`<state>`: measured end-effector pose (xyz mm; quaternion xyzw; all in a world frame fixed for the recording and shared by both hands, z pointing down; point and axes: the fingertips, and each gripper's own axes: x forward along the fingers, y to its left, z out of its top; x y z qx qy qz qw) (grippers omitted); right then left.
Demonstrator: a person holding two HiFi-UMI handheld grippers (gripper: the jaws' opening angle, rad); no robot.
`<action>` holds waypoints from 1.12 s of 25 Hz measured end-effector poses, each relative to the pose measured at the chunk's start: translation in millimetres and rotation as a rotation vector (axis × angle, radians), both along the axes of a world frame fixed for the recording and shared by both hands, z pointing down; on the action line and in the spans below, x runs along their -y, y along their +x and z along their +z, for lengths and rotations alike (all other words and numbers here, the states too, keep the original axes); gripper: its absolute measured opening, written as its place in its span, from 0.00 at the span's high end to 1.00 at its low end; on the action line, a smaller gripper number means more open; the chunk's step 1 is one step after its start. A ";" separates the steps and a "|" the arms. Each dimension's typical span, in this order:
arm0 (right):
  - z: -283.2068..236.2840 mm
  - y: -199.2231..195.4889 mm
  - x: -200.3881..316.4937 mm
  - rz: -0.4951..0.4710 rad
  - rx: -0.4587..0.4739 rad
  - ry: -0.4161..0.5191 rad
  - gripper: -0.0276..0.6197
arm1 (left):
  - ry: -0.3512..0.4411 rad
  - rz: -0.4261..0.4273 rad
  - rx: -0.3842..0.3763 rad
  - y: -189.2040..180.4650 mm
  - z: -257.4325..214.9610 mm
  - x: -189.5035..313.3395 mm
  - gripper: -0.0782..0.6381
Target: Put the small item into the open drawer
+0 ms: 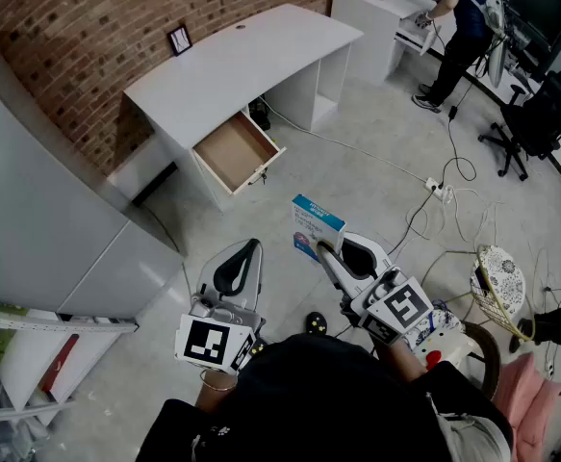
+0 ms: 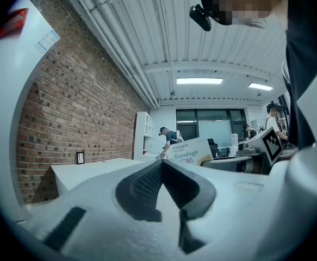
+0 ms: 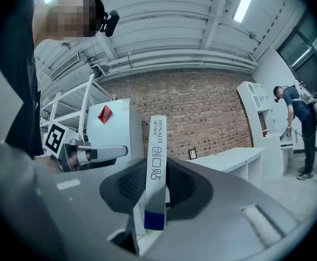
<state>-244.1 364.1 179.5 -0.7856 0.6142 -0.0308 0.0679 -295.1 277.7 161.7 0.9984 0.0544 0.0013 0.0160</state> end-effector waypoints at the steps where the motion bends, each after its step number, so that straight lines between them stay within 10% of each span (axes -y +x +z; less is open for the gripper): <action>1: -1.6 0.5 0.3 0.002 0.010 0.000 0.81 | 0.000 0.002 -0.001 0.6 -0.6 -0.4 0.90; 28: 0.0 63.1 -19.2 -0.041 0.015 0.018 0.81 | -0.014 -0.082 0.023 30.6 4.3 -3.1 0.90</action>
